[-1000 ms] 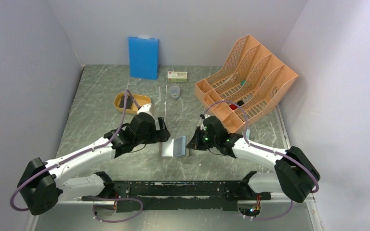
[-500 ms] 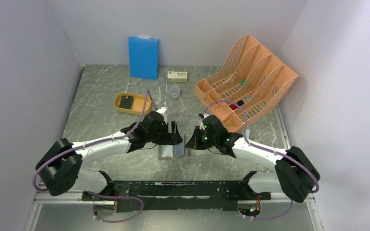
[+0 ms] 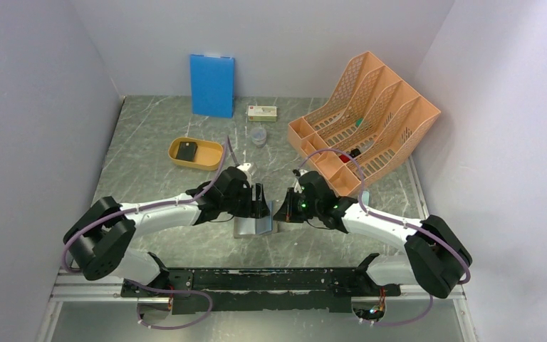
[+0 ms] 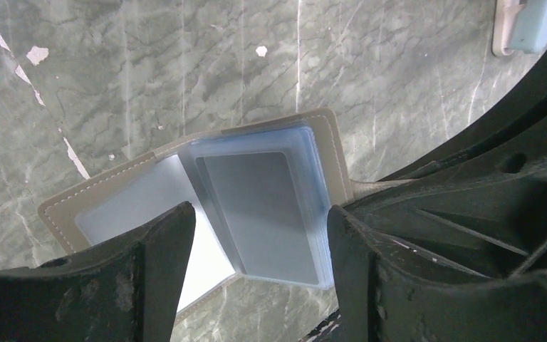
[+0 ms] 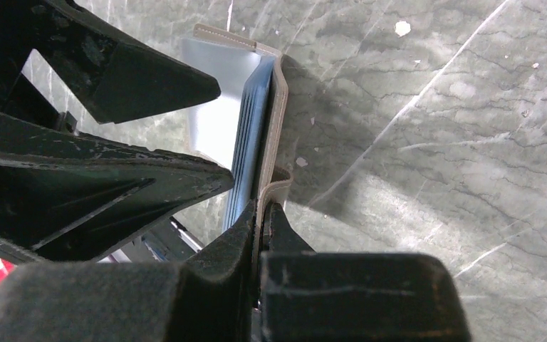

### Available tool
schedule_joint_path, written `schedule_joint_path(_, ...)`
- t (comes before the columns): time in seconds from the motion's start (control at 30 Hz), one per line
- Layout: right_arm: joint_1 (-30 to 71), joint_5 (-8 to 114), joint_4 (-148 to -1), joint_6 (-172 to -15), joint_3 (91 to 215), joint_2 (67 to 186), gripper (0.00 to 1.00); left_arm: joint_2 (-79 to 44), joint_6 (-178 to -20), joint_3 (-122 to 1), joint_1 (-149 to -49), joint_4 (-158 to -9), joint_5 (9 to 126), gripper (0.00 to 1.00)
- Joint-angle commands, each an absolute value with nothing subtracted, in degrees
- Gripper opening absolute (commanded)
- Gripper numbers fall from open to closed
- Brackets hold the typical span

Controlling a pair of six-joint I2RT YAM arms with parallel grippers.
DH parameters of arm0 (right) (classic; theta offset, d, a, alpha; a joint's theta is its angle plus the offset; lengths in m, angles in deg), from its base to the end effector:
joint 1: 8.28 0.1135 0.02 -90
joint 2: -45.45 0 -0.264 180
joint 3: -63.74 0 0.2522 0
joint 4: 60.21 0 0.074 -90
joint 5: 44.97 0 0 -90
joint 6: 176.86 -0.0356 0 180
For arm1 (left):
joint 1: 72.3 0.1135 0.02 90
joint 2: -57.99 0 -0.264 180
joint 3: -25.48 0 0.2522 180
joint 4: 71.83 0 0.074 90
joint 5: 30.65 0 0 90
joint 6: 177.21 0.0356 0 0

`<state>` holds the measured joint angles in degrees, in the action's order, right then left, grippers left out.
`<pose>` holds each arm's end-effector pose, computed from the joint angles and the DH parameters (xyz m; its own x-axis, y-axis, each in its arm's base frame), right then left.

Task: Put the credit cards into the card holder
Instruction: Adjust the card slot at the card holder.

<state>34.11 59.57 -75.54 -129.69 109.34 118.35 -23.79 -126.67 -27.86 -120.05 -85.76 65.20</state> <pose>0.1759 0.1726 0.1767 -0.9032 0.0665 -0.4240 -0.2386 0.7434 0.6249 0.1888 -0.2133 0.1809 -0.8500 -0.0045 -0.5268 0.3196 0.7904 -0.5226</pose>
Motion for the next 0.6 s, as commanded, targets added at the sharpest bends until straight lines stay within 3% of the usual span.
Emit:
schedule_joint_path(0.0, 34.47, 60.56, -74.22, -130.16, 110.72, 118.24, 0.0, -25.15, -125.16, -26.87, -120.85, -83.62, 65.97, 0.72)
schedule_joint_path(0.23, 34.96, 60.22, -72.76, -130.53, 110.45, 118.1, 0.0, -27.0, -125.46, -27.04, -122.1, -83.76, 64.6, 0.72)
schedule_joint_path(0.57, 35.08, 59.45, -73.18, -130.6, 109.59, 117.12, 0.0, -26.27, -126.93, -26.04, -122.2, -87.38, 59.75, 0.58)
